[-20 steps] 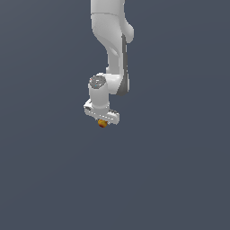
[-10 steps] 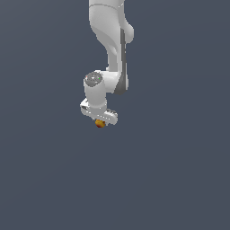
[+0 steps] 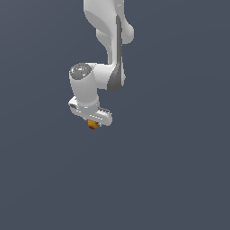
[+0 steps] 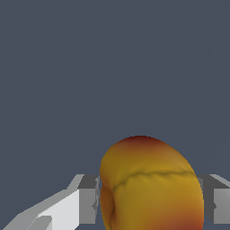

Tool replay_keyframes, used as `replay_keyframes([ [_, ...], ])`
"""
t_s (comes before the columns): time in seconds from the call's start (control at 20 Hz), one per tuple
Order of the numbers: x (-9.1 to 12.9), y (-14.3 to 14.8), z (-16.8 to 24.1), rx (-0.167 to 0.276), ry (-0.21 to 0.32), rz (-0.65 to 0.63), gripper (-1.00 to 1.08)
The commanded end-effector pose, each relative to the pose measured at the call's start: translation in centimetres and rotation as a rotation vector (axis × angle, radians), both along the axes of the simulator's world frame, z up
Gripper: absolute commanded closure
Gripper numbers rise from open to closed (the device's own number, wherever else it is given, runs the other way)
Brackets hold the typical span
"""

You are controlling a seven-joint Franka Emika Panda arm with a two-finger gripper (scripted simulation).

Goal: Pick up the object and move it to a goal position.

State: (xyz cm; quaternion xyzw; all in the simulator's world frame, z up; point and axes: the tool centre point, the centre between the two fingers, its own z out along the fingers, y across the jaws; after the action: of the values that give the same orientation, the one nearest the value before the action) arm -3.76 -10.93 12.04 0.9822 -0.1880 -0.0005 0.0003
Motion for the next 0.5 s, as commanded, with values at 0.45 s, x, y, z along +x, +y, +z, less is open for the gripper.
replay_keyframes([
  [0.45,6.0,-3.3,7.5,0.0,-0.001,0.0,1.08],
])
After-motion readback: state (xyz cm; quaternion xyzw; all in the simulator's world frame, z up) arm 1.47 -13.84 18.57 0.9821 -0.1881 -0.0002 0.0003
